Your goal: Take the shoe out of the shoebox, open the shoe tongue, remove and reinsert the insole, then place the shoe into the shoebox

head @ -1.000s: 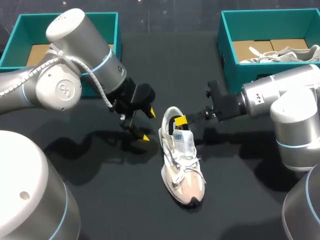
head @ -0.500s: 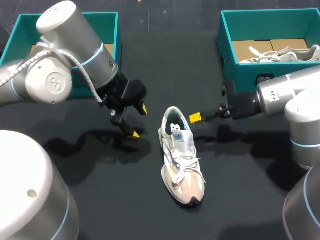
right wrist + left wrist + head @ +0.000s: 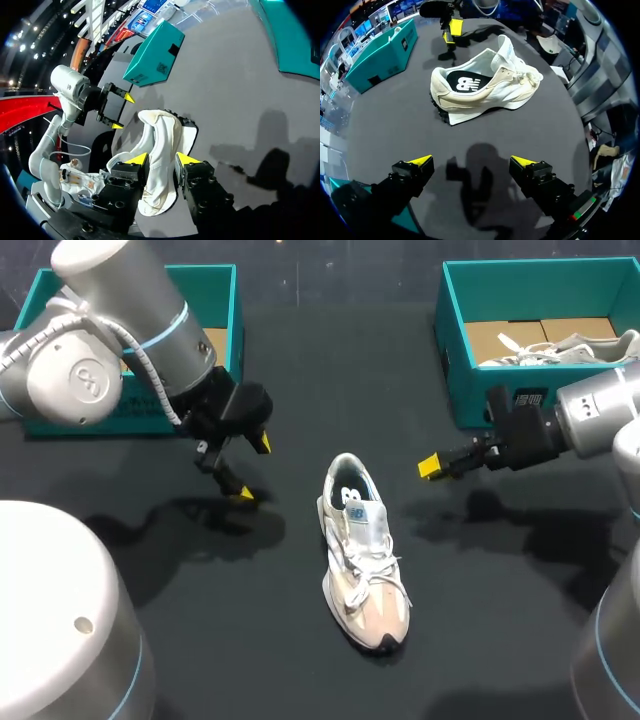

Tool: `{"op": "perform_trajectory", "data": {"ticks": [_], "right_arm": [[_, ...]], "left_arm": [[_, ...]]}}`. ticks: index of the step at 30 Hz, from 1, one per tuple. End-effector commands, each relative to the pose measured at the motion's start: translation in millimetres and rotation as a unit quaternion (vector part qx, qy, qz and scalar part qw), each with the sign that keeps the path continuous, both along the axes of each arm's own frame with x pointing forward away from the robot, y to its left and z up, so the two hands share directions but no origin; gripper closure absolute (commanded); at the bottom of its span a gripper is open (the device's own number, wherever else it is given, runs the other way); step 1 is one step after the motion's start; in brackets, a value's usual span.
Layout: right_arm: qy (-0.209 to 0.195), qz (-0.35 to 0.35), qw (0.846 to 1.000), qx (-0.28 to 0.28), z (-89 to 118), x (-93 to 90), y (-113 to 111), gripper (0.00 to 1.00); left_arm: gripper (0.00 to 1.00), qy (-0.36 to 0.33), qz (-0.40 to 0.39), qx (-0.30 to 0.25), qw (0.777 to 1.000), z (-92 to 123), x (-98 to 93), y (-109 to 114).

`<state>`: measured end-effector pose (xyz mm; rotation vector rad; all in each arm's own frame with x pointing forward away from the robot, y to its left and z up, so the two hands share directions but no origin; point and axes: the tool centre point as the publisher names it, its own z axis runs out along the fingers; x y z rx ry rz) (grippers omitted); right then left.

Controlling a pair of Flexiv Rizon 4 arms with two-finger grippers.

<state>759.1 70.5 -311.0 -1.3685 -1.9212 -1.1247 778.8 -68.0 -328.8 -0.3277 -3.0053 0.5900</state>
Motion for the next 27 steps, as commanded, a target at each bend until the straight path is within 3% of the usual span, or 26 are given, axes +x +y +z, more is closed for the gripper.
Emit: {"op": "perform_trajectory", "data": {"ticks": [1, 13, 20, 24, 26, 27], "right_arm": [[0.017, -0.012, 0.999, -0.046, 20.3, -3.0, -20.4, 0.66], [0.048, -0.034, 0.989, -0.136, 61.4, 0.1, -43.2, 0.67], [0.059, -0.055, 0.978, -0.192, 81.9, -1.9, -45.2, 0.7], [0.065, -0.068, 0.968, -0.232, 94.0, -4.5, -38.8, 0.84], [0.065, -0.077, 0.962, -0.254, 101.0, -7.2, -32.1, 0.98], [0.066, -0.082, 0.958, -0.266, 103.6, -8.5, -28.4, 1.0]], "left_arm": [[0.0, -0.002, -0.005, 0.014, 1.0, 6.3, 2.4, 7.6], [0.0, -0.012, -0.011, 0.035, 0.999, 26.0, 15.3, 29.8], [0.0, -0.027, 0.004, 0.041, 0.999, 42.9, 27.0, 52.0], [0.0, -0.032, 0.008, 0.04, 0.999, 53.5, 34.9, 67.1], [0.0, -0.034, 0.009, 0.04, 0.999, 57.9, 39.8, 75.3], [0.0, -0.036, 0.006, 0.038, 0.999, 60.7, 41.2, 79.1]]}}
